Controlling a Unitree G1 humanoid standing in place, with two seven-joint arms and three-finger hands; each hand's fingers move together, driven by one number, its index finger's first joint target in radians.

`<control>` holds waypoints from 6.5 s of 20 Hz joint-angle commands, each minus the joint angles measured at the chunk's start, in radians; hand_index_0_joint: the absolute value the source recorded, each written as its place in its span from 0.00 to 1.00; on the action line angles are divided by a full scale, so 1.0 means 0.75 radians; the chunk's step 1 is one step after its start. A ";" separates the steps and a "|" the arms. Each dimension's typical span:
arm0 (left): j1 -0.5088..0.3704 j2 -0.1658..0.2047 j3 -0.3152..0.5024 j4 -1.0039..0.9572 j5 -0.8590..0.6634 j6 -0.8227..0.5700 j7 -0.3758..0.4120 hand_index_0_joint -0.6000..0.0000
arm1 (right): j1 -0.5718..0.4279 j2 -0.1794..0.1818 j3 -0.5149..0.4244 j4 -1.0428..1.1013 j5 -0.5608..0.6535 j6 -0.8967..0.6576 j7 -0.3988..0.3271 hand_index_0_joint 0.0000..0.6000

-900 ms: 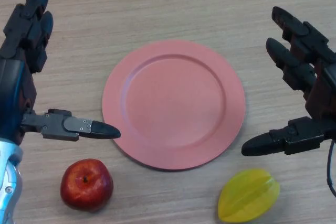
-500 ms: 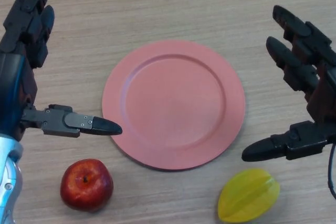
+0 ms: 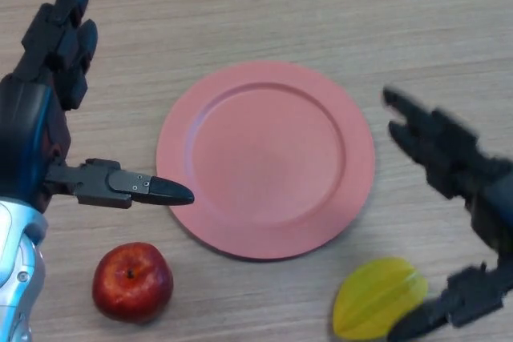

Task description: Pick up the yellow starfruit and place it on the plate

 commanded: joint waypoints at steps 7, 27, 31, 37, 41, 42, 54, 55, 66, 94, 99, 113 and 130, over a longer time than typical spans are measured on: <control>-0.039 0.024 0.037 -0.037 -0.025 -0.183 0.031 1.00 | 0.050 -0.026 -0.063 0.404 -0.439 -0.959 -0.049 0.00; 0.019 0.025 0.077 -0.096 -0.005 -0.174 0.000 1.00 | -0.082 -0.067 0.016 0.745 -0.574 -1.074 -0.323 1.00; 0.021 0.025 0.089 -0.096 -0.028 -0.185 0.005 1.00 | -0.096 -0.050 -0.005 0.624 -0.479 -1.036 -0.314 1.00; 0.010 0.033 0.093 -0.063 -0.041 -0.210 0.006 1.00 | -0.169 -0.049 -0.002 0.473 -0.470 -0.981 -0.292 1.00; 0.007 0.033 0.092 -0.044 -0.050 -0.226 0.008 1.00 | -0.216 -0.041 0.031 0.433 -0.462 -0.970 -0.288 1.00; 0.004 0.037 0.097 -0.044 -0.054 -0.220 0.005 1.00 | -0.215 -0.042 0.040 0.433 -0.470 -0.974 -0.278 1.00; -0.018 0.045 0.094 -0.022 -0.072 -0.206 -0.002 1.00 | -0.121 -0.044 0.019 0.240 -0.342 -0.644 0.033 0.00; -0.023 0.048 0.099 -0.026 -0.079 -0.198 -0.001 1.00 | -0.128 -0.048 0.006 0.256 -0.355 -0.684 0.008 0.00; -0.025 0.036 0.068 -0.030 -0.056 -0.195 0.009 1.00 | -0.183 -0.137 -0.118 0.640 -0.710 -1.233 -0.164 0.00; -0.003 0.033 0.079 -0.052 -0.040 -0.197 0.001 1.00 | -0.355 -0.159 -0.087 0.649 -0.729 -1.123 -0.393 1.00; -0.006 0.027 0.070 -0.070 -0.044 -0.208 0.008 1.00 | -0.555 -0.051 0.105 0.707 -0.534 -0.945 -0.278 1.00; 0.071 0.025 0.131 -0.193 -0.091 -0.123 -0.007 1.00 | -0.944 0.083 0.321 1.369 -0.613 -0.714 -0.587 0.84; 0.095 0.005 0.123 -0.166 -0.082 -0.125 0.001 1.00 | -0.663 0.079 0.129 0.486 -0.035 -0.028 -0.431 0.00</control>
